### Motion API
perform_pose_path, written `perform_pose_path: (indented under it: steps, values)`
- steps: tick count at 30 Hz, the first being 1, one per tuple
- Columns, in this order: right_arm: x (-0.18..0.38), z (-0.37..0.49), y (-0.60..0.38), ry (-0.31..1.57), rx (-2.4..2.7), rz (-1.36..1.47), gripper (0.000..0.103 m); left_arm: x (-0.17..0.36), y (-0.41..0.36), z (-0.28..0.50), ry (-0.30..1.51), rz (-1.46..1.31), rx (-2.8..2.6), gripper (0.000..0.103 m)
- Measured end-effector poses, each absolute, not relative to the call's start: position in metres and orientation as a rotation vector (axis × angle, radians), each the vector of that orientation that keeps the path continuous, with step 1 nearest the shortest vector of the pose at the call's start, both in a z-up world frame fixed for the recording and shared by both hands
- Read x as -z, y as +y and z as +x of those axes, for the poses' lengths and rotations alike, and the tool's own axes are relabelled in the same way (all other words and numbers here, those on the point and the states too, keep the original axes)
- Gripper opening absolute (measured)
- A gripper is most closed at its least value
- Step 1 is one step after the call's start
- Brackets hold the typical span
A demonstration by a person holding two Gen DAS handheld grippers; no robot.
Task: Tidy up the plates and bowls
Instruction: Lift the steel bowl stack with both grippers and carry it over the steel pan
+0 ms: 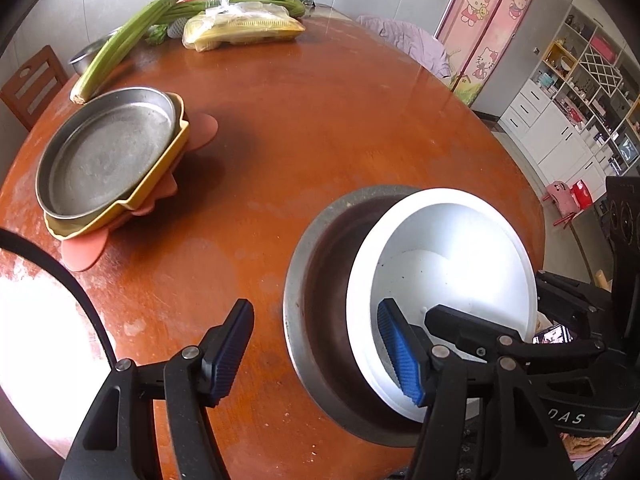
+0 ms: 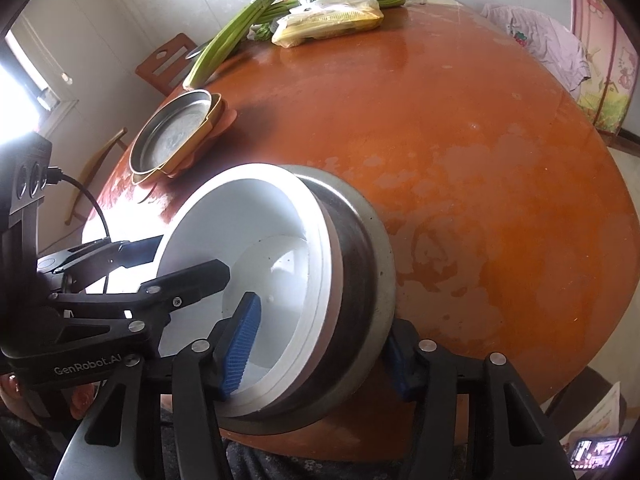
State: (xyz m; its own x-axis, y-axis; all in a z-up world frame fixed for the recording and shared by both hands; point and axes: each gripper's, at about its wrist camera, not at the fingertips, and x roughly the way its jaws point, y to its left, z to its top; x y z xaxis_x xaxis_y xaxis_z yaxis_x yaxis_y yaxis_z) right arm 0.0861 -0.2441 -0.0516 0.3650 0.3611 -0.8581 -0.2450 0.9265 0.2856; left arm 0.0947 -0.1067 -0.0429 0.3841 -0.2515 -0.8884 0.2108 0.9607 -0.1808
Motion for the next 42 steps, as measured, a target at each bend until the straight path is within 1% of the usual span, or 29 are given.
perform_pose_path:
  steps: [3,5,7,8,24,42]
  values:
    - [0.052,0.085,-0.245,1.133,-0.394,0.119,0.054,0.045,-0.109,0.096,1.151,-0.047,0.307,0.061]
    - [0.051,0.085,-0.245,1.129,-0.395,0.119,0.054,0.048,-0.109,0.097,1.162,-0.062,0.321,0.056]
    - [0.051,0.085,-0.245,1.124,-0.398,0.123,0.054,0.048,-0.110,0.098,1.169,-0.081,0.337,0.048]
    - [0.051,0.085,-0.244,1.124,-0.399,0.124,0.054,0.048,-0.112,0.098,1.168,-0.076,0.346,0.047]
    - [0.045,0.091,-0.233,1.120,-0.414,0.121,0.053,0.040,-0.106,0.100,1.150,-0.066,0.306,0.045]
    - [0.019,0.119,-0.198,1.086,-0.455,0.069,0.053,0.009,-0.068,0.115,1.107,-0.098,0.268,0.045]
